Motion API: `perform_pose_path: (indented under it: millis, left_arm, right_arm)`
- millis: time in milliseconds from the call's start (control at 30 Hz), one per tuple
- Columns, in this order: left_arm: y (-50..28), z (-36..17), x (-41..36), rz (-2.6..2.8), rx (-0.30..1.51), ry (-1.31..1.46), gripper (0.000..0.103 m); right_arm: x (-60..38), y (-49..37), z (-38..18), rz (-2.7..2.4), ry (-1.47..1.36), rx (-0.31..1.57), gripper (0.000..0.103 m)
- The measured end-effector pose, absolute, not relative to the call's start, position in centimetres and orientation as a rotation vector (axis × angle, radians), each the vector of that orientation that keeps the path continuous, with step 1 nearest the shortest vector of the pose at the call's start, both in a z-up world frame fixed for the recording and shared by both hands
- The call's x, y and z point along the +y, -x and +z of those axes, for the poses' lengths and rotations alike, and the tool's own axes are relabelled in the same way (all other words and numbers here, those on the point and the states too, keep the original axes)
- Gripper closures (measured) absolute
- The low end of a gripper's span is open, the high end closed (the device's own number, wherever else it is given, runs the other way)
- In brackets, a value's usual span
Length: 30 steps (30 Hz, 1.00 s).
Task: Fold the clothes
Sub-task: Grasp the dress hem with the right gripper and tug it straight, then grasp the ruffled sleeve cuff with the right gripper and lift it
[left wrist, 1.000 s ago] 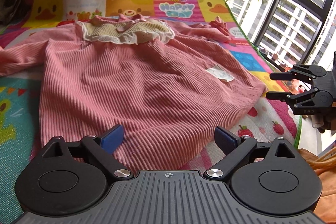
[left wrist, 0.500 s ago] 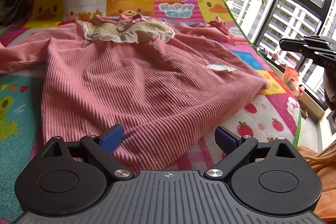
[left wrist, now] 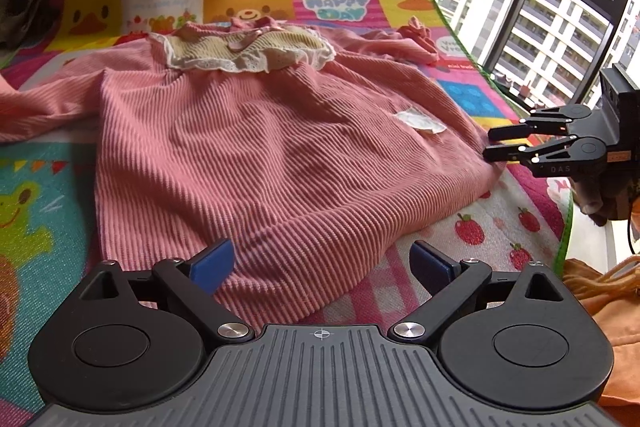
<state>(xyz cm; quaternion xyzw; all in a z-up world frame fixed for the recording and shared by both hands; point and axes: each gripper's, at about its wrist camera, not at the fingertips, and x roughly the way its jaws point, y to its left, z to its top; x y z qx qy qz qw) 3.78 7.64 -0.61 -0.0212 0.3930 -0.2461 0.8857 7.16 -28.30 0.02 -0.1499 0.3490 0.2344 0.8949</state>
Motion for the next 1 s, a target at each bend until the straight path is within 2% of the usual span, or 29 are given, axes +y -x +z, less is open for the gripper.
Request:
perform_pose_path:
  millis: [33, 67, 200, 300, 433, 600, 767, 900, 1000]
  left_arm:
    - [-4.1, -0.3, 7.8, -0.515, 0.816, 0.051, 0.005]
    - [-4.6, 0.2, 7.8, -0.517, 0.803, 0.060, 0.005]
    - [-8.0, 2.2, 7.3, -0.509, 0.719, 0.110, 0.003]
    - [-11.5, 2.4, 6.7, -0.446, 0.644, 0.157, 0.002]
    - [-16.5, 0.9, 6.5, -0.331, 0.580, 0.271, 0.001]
    - [-19.3, -2.4, 7.4, -0.253, 0.646, 0.374, 0.001]
    - [-18.6, -2.9, 8.3, -0.267, 0.643, 0.328, 0.001]
    - [-18.5, -3.1, 8.8, -0.274, 0.633, 0.353, 0.001]
    - [-18.5, -3.3, 9.3, -0.291, 0.626, 0.393, 0.000]
  right_arm:
    - [-28.5, -7.4, 0.2, 0.479, 0.301, 0.726, 0.041]
    - [-28.6, -7.7, 0.4, 0.476, 0.286, 0.727, 0.038]
    - [-28.3, -10.8, 2.1, 0.495, 0.178, 0.715, 0.034]
    - [-27.0, -14.7, 3.4, 0.497, 0.052, 0.687, 0.024]
    - [-24.3, -20.4, 2.6, 0.505, -0.091, 0.657, 0.023]
    - [-21.2, -24.3, -1.1, 0.507, -0.142, 0.722, 0.023]
    - [-22.0, -24.1, -1.3, 0.443, 0.018, 0.711, 0.025]
    - [-21.9, -23.7, -0.5, 0.456, 0.106, 0.680, 0.035]
    - [-20.1, -23.1, 1.0, 0.480, 0.191, 0.615, 0.032]
